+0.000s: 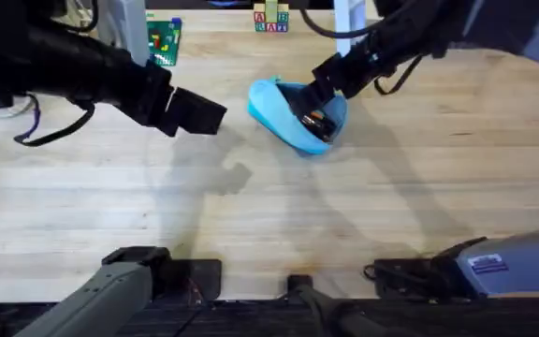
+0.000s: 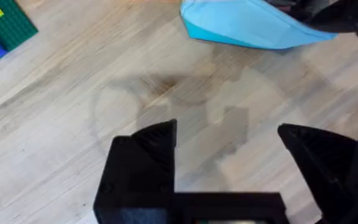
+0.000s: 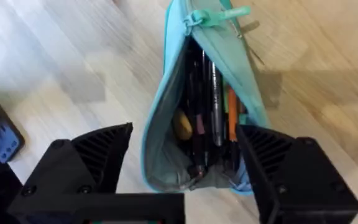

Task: Unzip the bag, pick up the pens from the table one at a time and place them inside, then zip the bag closed.

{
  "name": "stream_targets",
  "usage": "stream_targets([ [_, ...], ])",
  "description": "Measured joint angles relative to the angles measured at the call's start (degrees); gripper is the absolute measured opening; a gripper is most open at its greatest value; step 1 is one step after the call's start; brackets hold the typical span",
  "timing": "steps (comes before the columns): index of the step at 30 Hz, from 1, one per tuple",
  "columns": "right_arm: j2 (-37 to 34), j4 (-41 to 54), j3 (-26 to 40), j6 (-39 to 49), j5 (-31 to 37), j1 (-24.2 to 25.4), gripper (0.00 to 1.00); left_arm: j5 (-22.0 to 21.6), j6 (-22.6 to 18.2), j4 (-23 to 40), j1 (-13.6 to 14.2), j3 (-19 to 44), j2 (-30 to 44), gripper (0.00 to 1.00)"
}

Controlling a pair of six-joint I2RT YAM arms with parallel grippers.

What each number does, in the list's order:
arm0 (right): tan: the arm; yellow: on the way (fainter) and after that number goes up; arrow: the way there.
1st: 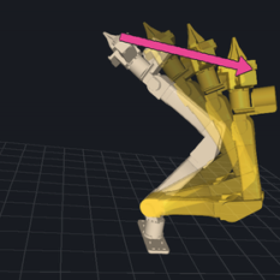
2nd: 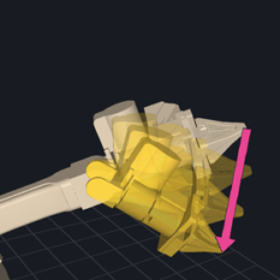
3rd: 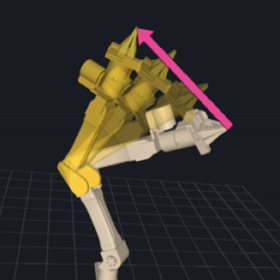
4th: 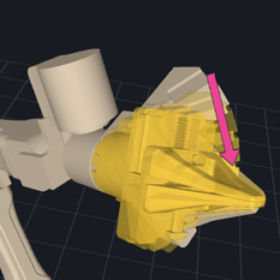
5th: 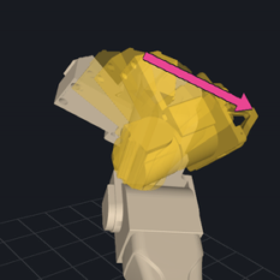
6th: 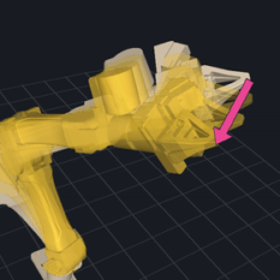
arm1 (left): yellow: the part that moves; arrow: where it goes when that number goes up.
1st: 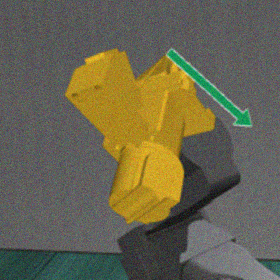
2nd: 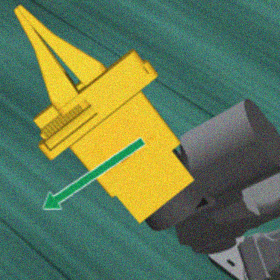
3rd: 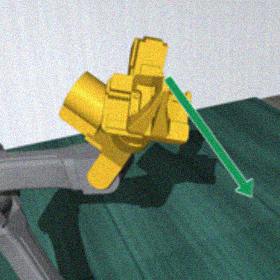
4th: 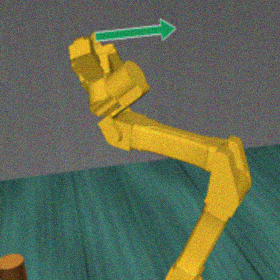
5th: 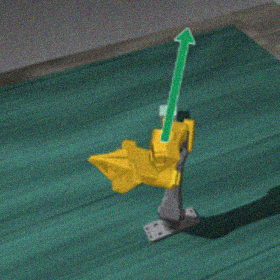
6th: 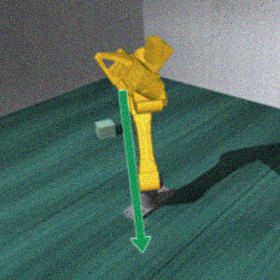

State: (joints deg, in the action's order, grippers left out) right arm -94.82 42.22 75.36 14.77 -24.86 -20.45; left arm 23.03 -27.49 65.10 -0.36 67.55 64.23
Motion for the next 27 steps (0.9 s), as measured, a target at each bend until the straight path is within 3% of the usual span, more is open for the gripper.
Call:
stream_targets([
  [4, 6.15, 0.12, 0.03, -2.58, 2.94, -0.02, 0.997, -0.15, 0.0, 0.0, 0.0, 0.0, 0.0, 0.996],
  [6, 9.57, 1.68, 0.16, -6.07, 8.76, 0.0, 0.997, -0.15, 0.0, -0.59, 0.0, 0.0, 0.0, 0.996],
  [13, 13.39, 5.22, 0.23, -9.66, 15.43, 0.0, 0.997, -0.15, -0.02, -4.11, 0.0, 0.0, 0.0, 0.996],
  [27, 13.39, 8.06, 0.23, -10.15, 16.57, 0.0, 0.998, -0.15, -0.11, -5.86, 0.0, 0.0, 0.0, 0.995],
])
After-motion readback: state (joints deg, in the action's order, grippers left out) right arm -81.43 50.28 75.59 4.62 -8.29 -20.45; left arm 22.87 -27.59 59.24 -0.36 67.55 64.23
